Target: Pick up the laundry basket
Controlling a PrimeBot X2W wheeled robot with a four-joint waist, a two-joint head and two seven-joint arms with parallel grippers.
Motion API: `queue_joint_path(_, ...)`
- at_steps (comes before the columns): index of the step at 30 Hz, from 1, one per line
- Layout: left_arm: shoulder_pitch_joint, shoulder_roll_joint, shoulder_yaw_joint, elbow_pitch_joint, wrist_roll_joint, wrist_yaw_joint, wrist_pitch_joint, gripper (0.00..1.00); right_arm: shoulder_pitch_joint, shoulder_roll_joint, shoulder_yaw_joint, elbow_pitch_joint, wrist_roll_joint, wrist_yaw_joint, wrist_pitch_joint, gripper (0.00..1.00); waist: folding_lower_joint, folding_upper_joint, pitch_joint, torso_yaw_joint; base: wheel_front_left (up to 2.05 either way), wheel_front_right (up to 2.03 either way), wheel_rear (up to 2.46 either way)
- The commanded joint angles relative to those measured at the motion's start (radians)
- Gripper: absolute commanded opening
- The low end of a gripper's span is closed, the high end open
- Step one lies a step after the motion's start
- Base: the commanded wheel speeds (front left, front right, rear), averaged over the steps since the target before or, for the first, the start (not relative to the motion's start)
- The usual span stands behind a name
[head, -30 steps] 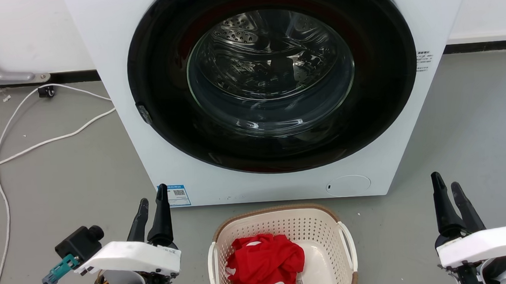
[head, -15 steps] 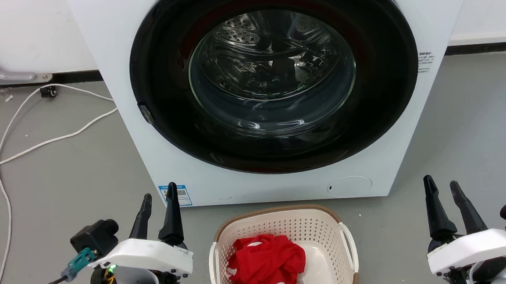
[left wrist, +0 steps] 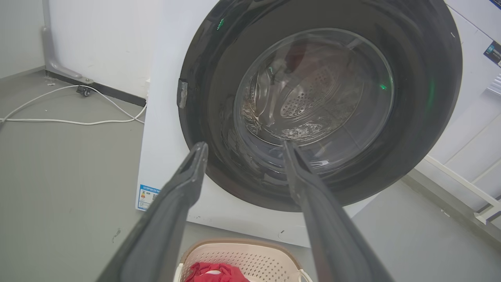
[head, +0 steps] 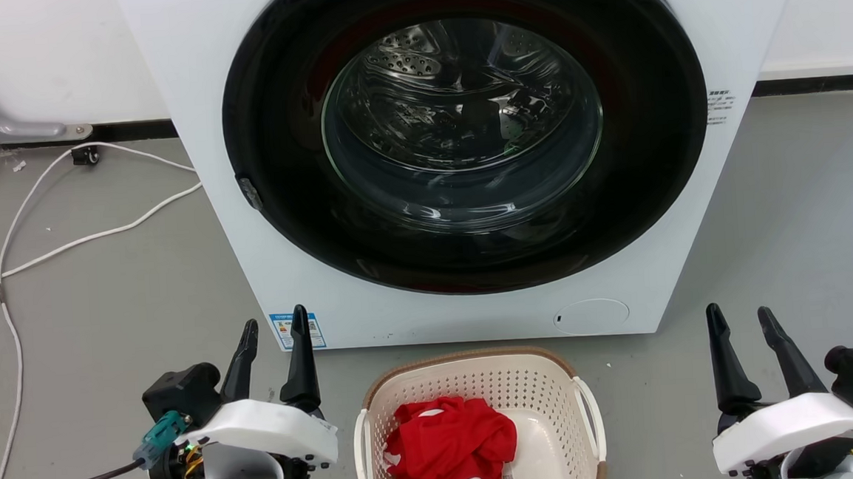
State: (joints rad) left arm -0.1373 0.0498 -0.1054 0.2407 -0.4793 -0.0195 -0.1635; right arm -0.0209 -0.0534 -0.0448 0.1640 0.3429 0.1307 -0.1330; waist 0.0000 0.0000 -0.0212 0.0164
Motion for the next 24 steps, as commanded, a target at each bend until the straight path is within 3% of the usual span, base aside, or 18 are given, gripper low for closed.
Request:
queue_joint_path(1, -0.022, 0.002, -0.004, -0.004, 0.024, 0.004, -0.008, 1.0, 0.0, 0.0, 0.001, -0.011, -0.027, 0.0, -0.009, 1.0, 0.0, 0.0, -0.001, 0.001, 0.0, 0.0, 0.0)
queue_joint_path(24, -0.027, 0.002, -0.032, 0.028, 0.218, 0.035, -0.059, 1.0, 0.02, 0.003, 0.013, -0.027, -0.246, 0.0, -0.033, 1.0, 0.0, 0.0, -0.009, 0.009, 0.0, 0.0, 0.0)
